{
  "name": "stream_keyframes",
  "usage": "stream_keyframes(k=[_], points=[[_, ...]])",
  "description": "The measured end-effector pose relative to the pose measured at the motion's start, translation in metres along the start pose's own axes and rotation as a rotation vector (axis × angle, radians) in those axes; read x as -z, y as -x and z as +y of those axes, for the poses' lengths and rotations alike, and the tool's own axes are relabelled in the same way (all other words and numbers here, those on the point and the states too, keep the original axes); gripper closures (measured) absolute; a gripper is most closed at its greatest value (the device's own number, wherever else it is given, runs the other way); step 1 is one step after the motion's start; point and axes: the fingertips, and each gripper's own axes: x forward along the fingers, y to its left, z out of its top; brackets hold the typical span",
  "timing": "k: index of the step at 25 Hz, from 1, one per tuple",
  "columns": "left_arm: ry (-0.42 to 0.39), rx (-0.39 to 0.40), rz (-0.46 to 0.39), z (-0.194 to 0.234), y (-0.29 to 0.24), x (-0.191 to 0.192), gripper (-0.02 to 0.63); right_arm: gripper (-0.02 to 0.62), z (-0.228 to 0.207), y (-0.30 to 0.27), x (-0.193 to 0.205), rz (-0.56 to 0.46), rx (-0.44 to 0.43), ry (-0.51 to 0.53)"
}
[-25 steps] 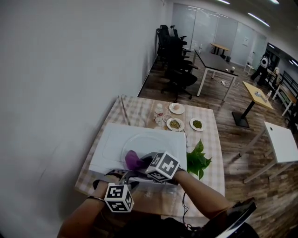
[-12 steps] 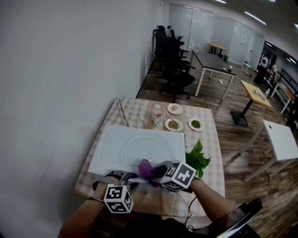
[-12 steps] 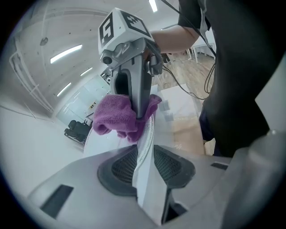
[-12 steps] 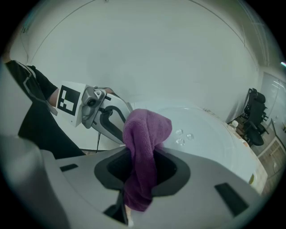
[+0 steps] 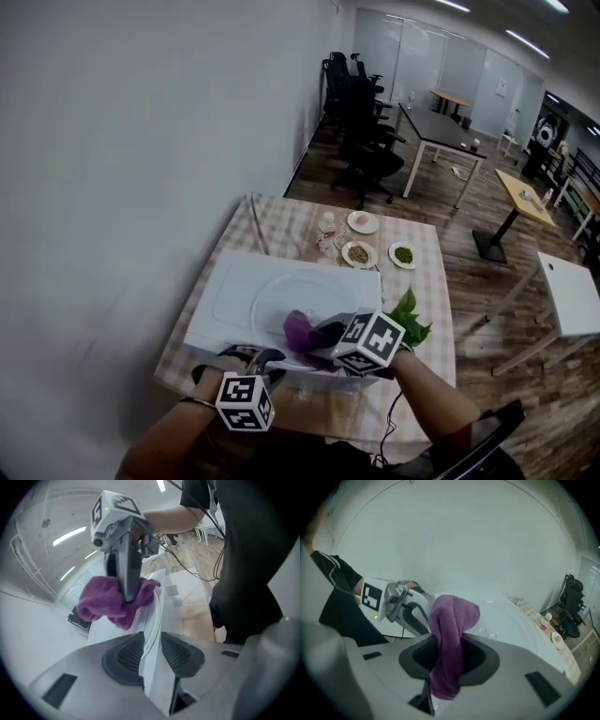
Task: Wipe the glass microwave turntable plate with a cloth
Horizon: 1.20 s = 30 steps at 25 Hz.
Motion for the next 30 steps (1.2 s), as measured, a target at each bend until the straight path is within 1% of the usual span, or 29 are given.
stream_keyframes(k=[3, 7, 12, 15, 18, 21, 26, 30], points=[[0.020, -0.005, -0.001, 0.000, -0.001, -0.001, 0.480, 0.479, -0.014, -0.025, -0.034, -0.039, 0.015, 0.030], [0.037, -0.010, 0.018, -0.001, 0.000, 0.000, 0.479, 0.479, -0.026, -0.063, -0.069, -0.066, 0.016, 0.061], [0.032, -0.012, 0.030, 0.001, 0.000, -0.001, 0.479, 0.477, -0.049, -0.088, -0.086, -0.055, 0.071, 0.044], [0.033, -0.015, 0.039, 0.001, 0.000, -0.002, 0.479, 0.476, -0.052, -0.095, -0.088, -0.045, 0.060, 0.036], [0.044, -0.015, 0.056, 0.001, 0.000, -0.002, 0.480, 0.476, -0.046, -0.091, -0.086, -0.023, 0.074, 0.068], [0.063, -0.004, 0.061, 0.001, 0.000, -0.002, 0.480, 0.476, -0.042, -0.085, -0.074, -0.003, 0.088, 0.085], [0.078, -0.003, 0.067, 0.002, 0.000, 0.000, 0.480, 0.476, -0.036, -0.069, -0.053, -0.009, 0.078, 0.028], [0.079, -0.002, 0.069, 0.000, -0.001, 0.000, 0.480, 0.476, -0.029, -0.055, -0.035, -0.008, 0.090, 0.017]])
